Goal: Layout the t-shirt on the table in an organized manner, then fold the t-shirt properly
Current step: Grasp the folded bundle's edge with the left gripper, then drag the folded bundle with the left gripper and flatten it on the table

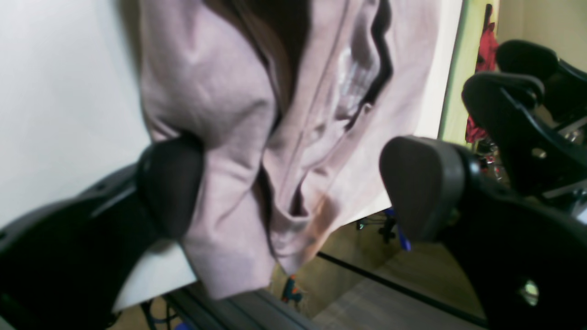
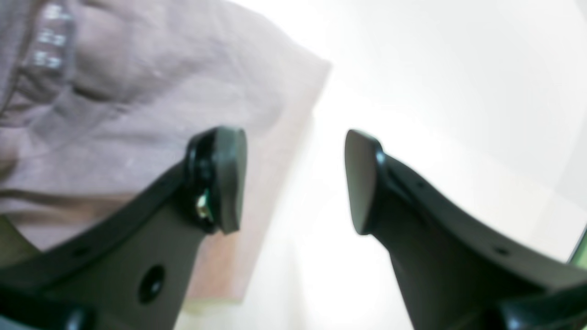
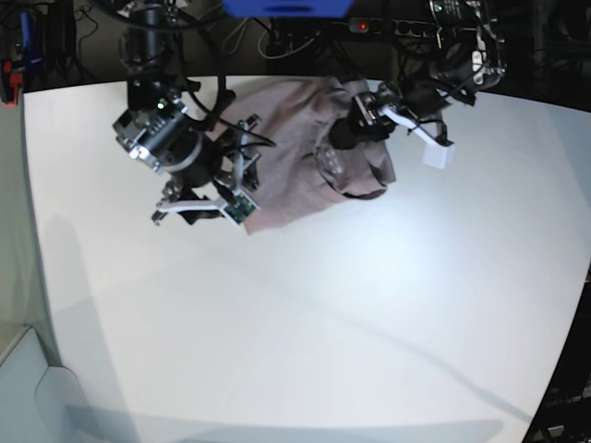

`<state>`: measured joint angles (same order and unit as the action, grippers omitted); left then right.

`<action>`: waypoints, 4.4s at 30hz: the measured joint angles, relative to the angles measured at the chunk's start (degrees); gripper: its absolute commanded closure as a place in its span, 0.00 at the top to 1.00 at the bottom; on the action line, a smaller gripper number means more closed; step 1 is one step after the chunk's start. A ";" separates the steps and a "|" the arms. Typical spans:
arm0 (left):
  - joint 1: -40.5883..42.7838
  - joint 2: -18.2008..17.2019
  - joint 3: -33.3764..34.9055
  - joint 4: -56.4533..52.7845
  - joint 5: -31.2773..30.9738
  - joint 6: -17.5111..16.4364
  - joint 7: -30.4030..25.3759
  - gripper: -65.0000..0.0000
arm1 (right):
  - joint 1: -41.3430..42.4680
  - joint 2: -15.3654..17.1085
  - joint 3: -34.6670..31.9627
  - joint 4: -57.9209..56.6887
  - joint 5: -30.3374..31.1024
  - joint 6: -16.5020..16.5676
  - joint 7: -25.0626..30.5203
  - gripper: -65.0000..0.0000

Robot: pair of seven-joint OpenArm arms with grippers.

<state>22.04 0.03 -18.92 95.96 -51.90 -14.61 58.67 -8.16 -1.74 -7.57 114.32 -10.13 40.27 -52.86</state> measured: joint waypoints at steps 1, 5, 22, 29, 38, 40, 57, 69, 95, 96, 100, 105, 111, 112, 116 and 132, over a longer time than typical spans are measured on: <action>0.00 0.02 0.00 -0.02 -0.02 0.00 0.02 0.98 | 0.00 0.00 0.02 0.00 0.00 0.00 -0.02 0.54; 0.35 -0.20 -0.11 0.94 0.04 0.33 0.09 0.98 | 0.00 0.02 0.02 0.00 -0.02 0.00 -0.02 0.54; -0.90 -0.57 -5.38 2.64 5.35 1.99 1.92 0.98 | 0.17 0.15 -0.09 -0.76 0.09 0.00 0.17 0.54; -2.80 -0.92 -3.41 -1.92 3.21 0.85 -1.33 0.98 | 0.02 0.15 -0.09 -0.83 0.09 0.00 0.15 0.54; -6.27 0.15 2.49 -6.08 3.91 -0.31 -3.04 0.98 | -0.15 0.15 -0.09 -0.83 0.07 0.00 0.15 0.54; -6.91 0.63 3.91 -7.65 4.55 -1.25 -5.33 0.97 | -0.11 0.15 -0.11 -0.83 0.09 0.00 0.17 0.54; -10.23 -1.42 13.27 -14.58 8.83 -1.44 -7.54 0.00 | -0.26 0.96 3.91 -0.63 -0.13 0.00 0.07 0.53; -19.34 -8.11 14.84 -18.32 10.25 -1.18 -6.19 0.00 | -0.02 0.79 16.65 -0.57 0.11 0.02 0.33 0.53; -57.68 -2.84 75.56 -44.63 54.64 1.57 -28.33 0.00 | -3.93 0.17 44.78 -0.55 0.31 0.00 0.42 0.53; -58.12 -2.34 77.20 -45.57 55.58 1.73 -30.51 0.00 | -3.93 0.13 45.33 -0.55 0.31 0.00 0.37 0.53; -58.73 -0.46 81.18 -48.30 58.66 1.97 -38.07 0.00 | -4.90 0.15 46.36 -0.55 0.33 0.00 0.57 0.53; -59.10 2.69 84.72 -49.99 63.95 0.31 -41.68 0.00 | -7.15 0.00 46.40 -0.55 0.28 0.02 0.20 0.53; -60.00 5.31 86.20 -49.16 72.50 -14.29 -42.66 0.00 | -8.50 -0.02 46.42 -0.55 0.33 0.00 0.37 0.53; -60.00 5.49 86.18 -49.09 73.66 -15.65 -42.23 0.00 | -8.59 -0.02 46.42 -0.55 0.31 0.00 0.35 0.53; -60.15 5.88 86.16 -48.74 76.41 -19.50 -41.13 0.00 | -8.39 -0.02 46.40 -0.55 0.37 0.00 0.44 0.53; -60.17 5.92 85.77 -48.65 77.99 -20.79 -40.70 0.00 | -7.93 -0.02 46.16 -0.55 0.35 0.00 0.42 0.53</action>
<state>-38.13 5.96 66.85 47.31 26.09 -35.40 17.98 -16.10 -1.76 38.59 113.78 -9.78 40.27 -52.45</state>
